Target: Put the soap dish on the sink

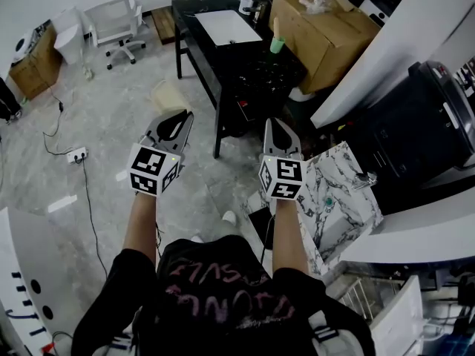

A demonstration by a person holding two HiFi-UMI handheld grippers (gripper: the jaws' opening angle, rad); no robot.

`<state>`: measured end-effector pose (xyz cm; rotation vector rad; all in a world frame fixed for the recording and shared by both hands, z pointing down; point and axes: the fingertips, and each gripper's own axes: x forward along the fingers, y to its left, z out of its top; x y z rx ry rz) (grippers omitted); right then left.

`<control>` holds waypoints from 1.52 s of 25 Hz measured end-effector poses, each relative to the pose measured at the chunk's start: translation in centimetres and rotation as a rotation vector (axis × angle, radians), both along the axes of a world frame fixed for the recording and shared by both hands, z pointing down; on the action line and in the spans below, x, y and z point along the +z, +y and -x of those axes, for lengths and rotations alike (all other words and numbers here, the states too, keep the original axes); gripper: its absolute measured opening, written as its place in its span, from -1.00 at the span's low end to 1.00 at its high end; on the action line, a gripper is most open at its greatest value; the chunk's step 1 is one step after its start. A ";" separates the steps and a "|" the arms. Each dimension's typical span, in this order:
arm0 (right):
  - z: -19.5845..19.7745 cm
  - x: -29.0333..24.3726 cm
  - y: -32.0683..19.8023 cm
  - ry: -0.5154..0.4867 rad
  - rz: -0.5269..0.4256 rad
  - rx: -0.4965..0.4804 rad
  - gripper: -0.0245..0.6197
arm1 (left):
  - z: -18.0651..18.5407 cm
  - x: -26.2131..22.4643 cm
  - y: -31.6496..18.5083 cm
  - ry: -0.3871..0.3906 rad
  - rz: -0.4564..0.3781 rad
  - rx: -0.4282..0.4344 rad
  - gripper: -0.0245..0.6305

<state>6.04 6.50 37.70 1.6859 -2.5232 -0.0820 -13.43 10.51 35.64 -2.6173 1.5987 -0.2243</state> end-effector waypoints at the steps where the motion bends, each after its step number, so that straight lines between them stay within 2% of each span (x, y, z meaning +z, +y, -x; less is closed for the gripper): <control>1: 0.1 -0.1 -0.3 -0.001 -0.003 0.002 -0.88 | 0.2 0.0 -0.4 0.001 0.001 0.002 -0.84; 11: 1.6 0.4 -7.1 -0.006 -0.016 0.006 -0.88 | 1.2 1.3 -6.9 -0.011 0.011 0.012 -0.84; 19: 2.1 1.8 -14.5 -0.005 -0.007 0.017 -0.88 | 1.6 3.4 -14.3 -0.024 0.046 0.026 -0.84; 27: 1.4 2.7 -23.7 0.009 0.014 0.036 -0.88 | 1.9 4.2 -23.7 -0.035 0.077 0.028 -0.84; 38: -0.9 2.9 -36.3 0.019 0.038 0.046 -0.88 | -0.6 3.9 -36.8 -0.051 0.106 0.047 -0.84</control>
